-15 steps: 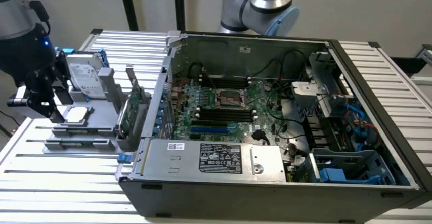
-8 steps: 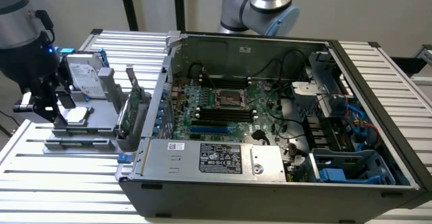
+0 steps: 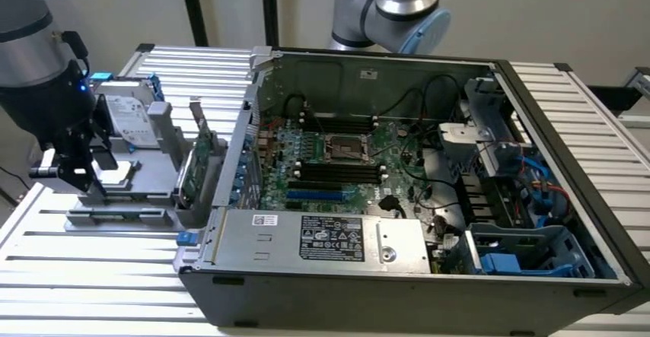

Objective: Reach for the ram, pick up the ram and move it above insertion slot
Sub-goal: 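Pick up the ram and move it above insertion slot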

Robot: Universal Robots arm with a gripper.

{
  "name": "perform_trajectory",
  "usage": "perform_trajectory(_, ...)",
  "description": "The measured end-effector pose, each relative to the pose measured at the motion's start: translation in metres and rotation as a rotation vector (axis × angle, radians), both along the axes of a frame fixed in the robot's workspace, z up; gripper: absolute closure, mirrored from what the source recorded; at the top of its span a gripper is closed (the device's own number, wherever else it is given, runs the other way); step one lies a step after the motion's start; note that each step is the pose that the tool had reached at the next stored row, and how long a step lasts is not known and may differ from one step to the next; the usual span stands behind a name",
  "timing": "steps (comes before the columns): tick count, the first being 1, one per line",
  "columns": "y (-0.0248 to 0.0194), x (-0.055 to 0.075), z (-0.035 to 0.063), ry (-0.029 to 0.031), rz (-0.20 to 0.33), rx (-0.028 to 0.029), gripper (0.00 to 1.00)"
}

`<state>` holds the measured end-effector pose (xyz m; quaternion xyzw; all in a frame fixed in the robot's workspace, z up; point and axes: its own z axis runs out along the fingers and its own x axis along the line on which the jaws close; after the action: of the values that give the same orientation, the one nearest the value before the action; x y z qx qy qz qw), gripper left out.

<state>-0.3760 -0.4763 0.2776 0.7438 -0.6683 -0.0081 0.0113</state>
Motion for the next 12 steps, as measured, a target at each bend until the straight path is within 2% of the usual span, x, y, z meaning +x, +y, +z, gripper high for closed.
perform_trajectory(12, 0.0, 0.0, -0.0218, 0.0, -0.025, 0.0, 0.46)
